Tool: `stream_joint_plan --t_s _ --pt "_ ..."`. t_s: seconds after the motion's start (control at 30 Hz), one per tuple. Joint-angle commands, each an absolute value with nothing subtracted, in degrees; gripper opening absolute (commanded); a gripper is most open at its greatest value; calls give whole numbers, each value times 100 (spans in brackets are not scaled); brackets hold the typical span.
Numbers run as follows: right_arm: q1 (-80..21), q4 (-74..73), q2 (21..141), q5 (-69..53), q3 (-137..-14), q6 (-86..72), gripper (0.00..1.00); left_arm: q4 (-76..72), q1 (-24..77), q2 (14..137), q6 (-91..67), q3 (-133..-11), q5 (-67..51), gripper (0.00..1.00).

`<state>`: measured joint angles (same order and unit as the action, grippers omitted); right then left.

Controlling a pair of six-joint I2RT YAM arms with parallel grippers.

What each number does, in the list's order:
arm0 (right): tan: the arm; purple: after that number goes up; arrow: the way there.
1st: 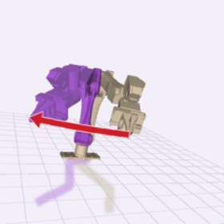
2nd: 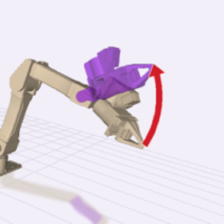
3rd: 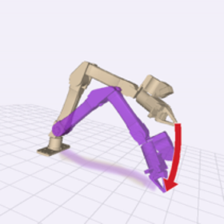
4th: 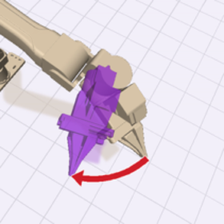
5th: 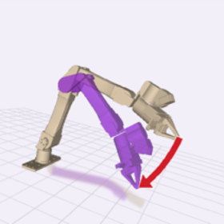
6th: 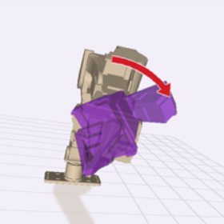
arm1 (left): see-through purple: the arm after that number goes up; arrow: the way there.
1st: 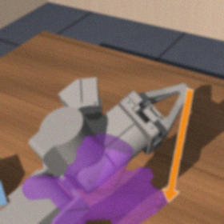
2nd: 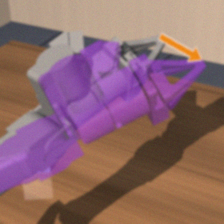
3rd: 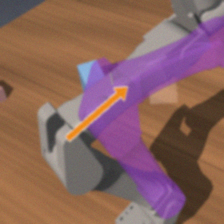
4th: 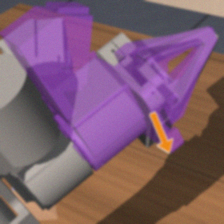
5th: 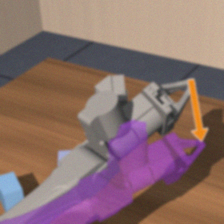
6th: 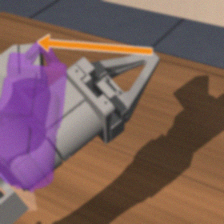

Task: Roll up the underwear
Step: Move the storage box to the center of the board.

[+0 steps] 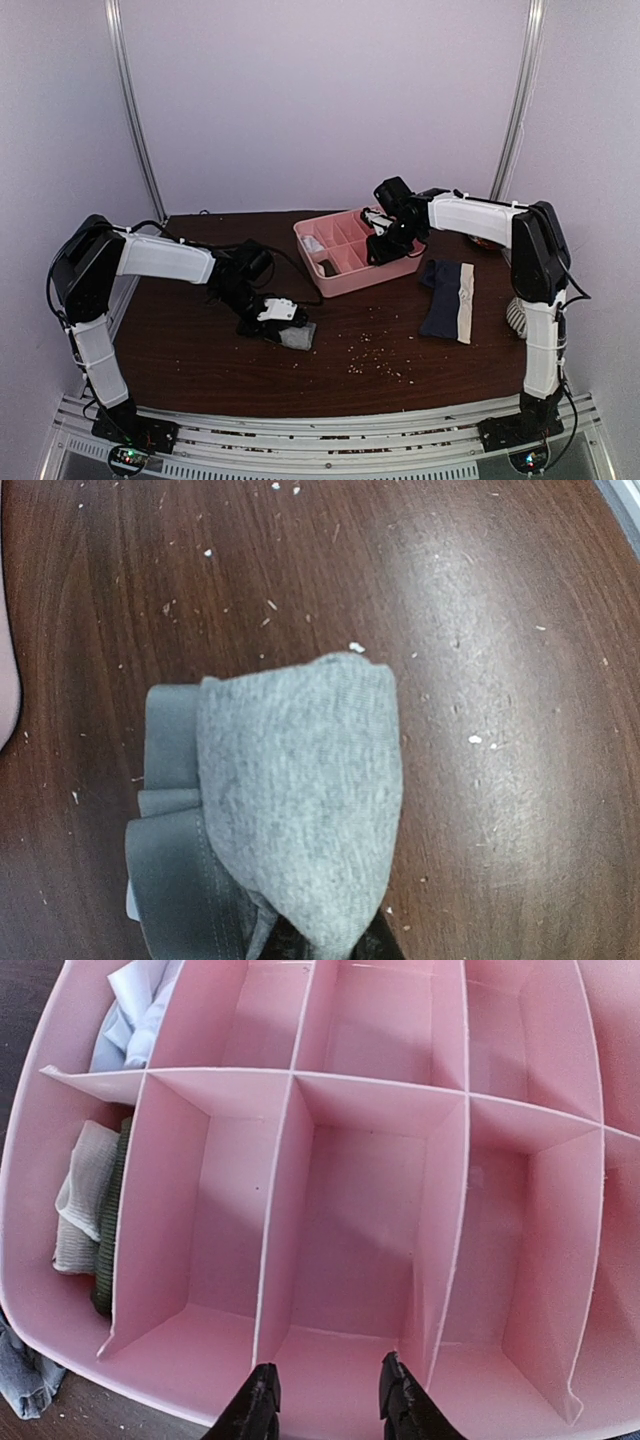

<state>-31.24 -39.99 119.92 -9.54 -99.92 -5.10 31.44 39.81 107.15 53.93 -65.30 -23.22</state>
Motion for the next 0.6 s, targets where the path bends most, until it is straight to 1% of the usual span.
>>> stream_joint_plan --t_s 0.0,0.07,0.13,0.27,0.33,0.5,0.53,0.57 --pt "-3331 -4314 11977 -1119 -10282 -341 38 3696 4112 11092 5237 -6447 -2065 7" --pt "-3467 -4146 11646 -1045 -10120 -191 42 3778 4131 11138 5211 -6506 -2081 6" --pt "-3679 -3798 11214 -958 -9711 -37 45 3866 4151 11151 5206 -6544 -2144 7" --pt "-4220 -2723 10191 -1018 -8381 125 54 4101 4153 11214 5177 -6674 -2267 7" --pt "-4380 -2219 9841 -1246 -7733 40 57 4304 4155 11288 5181 -6794 -2334 7" --pt "-4421 -997 9581 -2072 -6417 -459 61 4813 4157 11485 5332 -7088 -2612 7" --pt "-4434 -794 9587 -2243 -6233 -525 66 4941 4159 11534 5380 -7163 -2688 7" --pt "-4443 -620 9612 -2361 -6089 -578 67 5045 4158 11566 5421 -7210 -2762 7"
